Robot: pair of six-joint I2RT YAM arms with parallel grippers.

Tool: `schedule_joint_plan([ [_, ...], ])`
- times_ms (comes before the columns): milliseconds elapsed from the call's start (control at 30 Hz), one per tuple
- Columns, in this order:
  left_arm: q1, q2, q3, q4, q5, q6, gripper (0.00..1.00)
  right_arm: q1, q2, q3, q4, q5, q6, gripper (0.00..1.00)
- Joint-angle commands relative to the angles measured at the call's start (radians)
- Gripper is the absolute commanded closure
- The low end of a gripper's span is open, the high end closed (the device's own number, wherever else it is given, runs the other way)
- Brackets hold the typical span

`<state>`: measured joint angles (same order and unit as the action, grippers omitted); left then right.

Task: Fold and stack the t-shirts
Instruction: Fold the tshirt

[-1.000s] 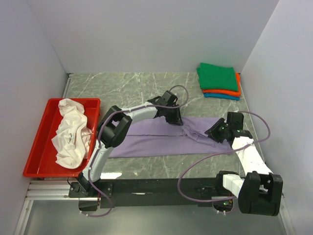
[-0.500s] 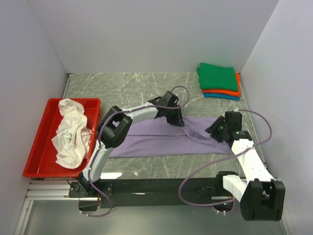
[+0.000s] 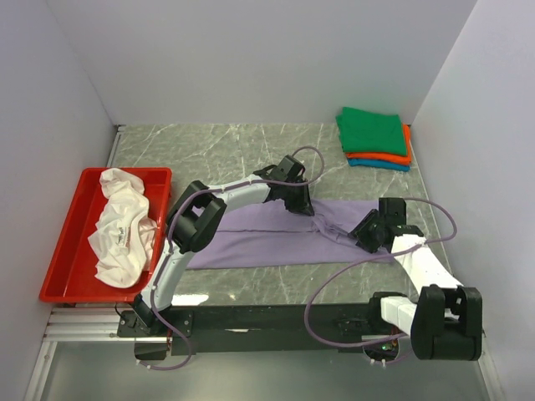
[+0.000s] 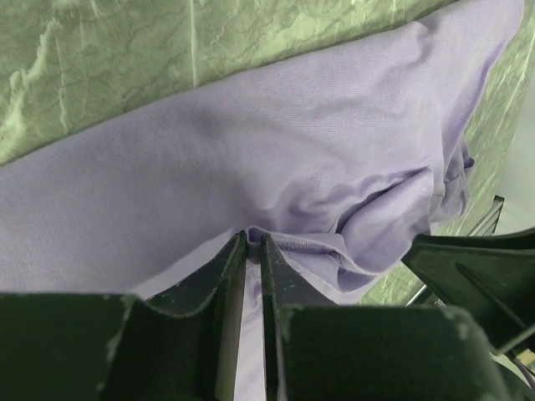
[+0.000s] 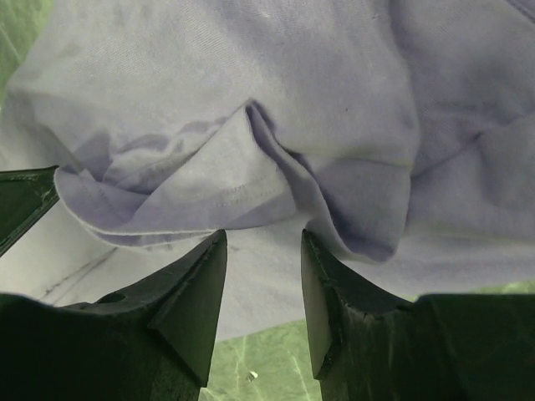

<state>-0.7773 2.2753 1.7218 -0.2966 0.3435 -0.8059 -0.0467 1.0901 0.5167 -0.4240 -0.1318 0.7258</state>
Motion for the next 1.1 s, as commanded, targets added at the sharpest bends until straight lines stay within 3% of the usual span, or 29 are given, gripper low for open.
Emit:
schedule_joint_plan([
  [0,0.004,-0.043,0.012,0.037,0.022,0.019,0.82,-0.008,0.031,0.017,0.060,-0.008,0.017,0.52],
  [200,0.007,-0.046,0.004,0.040,0.023,0.022,0.82,-0.021,0.047,0.051,0.062,-0.003,0.015,0.63],
  [400,0.009,-0.051,0.015,0.028,0.020,0.033,0.83,-0.033,0.073,0.123,0.041,0.008,0.003,0.94],
  [500,0.007,-0.057,0.013,0.025,0.019,0.036,0.83,-0.036,0.103,0.169,0.040,0.009,-0.003,1.00],
  [967,0.019,-0.092,-0.004,0.017,0.012,0.050,0.87,-0.036,0.255,0.322,0.034,-0.028,-0.048,1.00],
  [1067,0.021,-0.086,-0.004,0.017,0.022,0.051,0.87,-0.036,0.185,0.283,0.013,-0.005,-0.046,0.87],
])
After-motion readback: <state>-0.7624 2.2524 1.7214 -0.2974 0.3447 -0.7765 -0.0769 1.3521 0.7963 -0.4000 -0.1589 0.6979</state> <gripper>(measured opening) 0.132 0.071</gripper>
